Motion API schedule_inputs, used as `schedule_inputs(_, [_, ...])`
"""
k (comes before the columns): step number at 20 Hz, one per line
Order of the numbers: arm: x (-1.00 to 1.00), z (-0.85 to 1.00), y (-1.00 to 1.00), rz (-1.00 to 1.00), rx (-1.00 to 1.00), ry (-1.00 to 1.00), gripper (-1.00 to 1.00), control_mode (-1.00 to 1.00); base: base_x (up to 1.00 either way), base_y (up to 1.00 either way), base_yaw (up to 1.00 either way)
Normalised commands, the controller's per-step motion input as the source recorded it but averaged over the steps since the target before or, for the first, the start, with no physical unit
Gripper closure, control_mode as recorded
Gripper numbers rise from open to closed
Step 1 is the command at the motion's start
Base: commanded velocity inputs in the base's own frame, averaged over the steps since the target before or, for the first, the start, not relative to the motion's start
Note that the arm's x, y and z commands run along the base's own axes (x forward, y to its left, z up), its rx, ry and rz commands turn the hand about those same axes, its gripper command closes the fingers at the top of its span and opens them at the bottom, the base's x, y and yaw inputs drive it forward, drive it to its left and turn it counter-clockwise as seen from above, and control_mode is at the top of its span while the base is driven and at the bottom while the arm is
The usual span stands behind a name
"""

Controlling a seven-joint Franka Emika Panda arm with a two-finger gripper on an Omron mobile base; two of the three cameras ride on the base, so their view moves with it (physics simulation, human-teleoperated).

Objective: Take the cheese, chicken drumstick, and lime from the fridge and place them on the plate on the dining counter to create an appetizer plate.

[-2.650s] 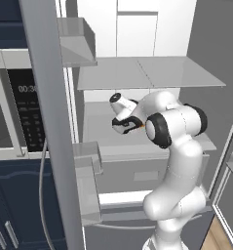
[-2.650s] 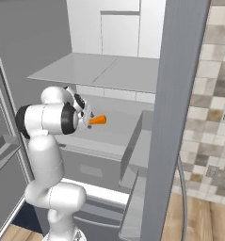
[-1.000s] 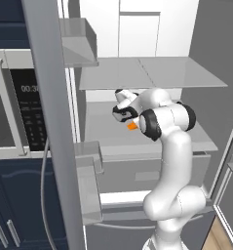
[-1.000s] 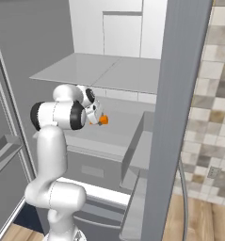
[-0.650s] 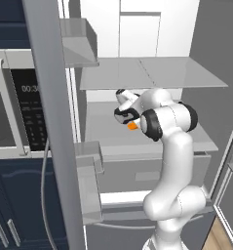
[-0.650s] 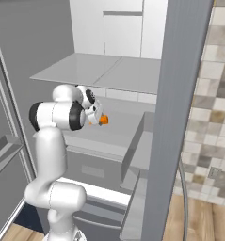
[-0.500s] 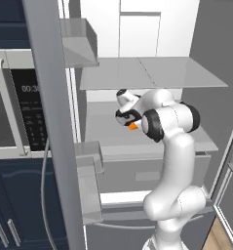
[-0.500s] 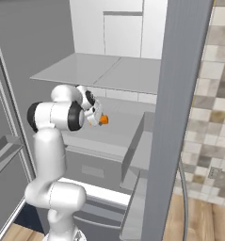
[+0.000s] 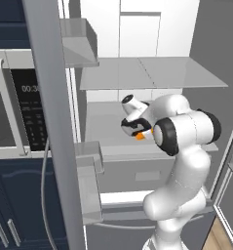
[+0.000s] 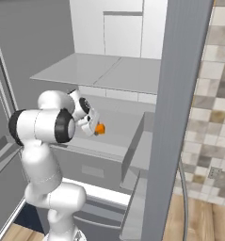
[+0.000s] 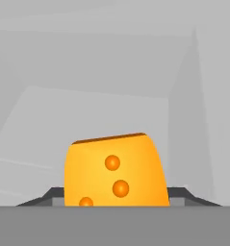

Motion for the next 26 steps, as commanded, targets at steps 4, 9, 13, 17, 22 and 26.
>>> schedule_inputs(4, [-1.0, 0.68, -0.01, 0.08, 0.01, 0.01, 1.0, -1.0, 0.0, 0.0, 0.0])
schedule_inputs(9, [-0.99, 0.84, -0.01, 0.12, 0.05, 0.12, 1.0, -1.0, 0.0, 0.0, 0.0])
schedule_inputs(13, [-1.0, 0.29, 0.0, 0.24, 0.02, 0.09, 1.0, -1.0, 0.0, 0.0, 0.0])
schedule_inputs(17, [-0.76, 0.0, 0.0, 0.29, 0.0, 0.01, 1.0, -1.0, 0.0, 0.0, 0.0])
schedule_inputs(22, [-0.78, 0.17, -0.1, 0.28, 0.0, 0.0, 1.0, -1.0, 0.0, 0.0, 0.0])
schedule_inputs(26, [-0.74, 0.2, -0.05, 0.26, 0.0, 0.0, 1.0, -1.0, 0.0, 0.0, 0.0])
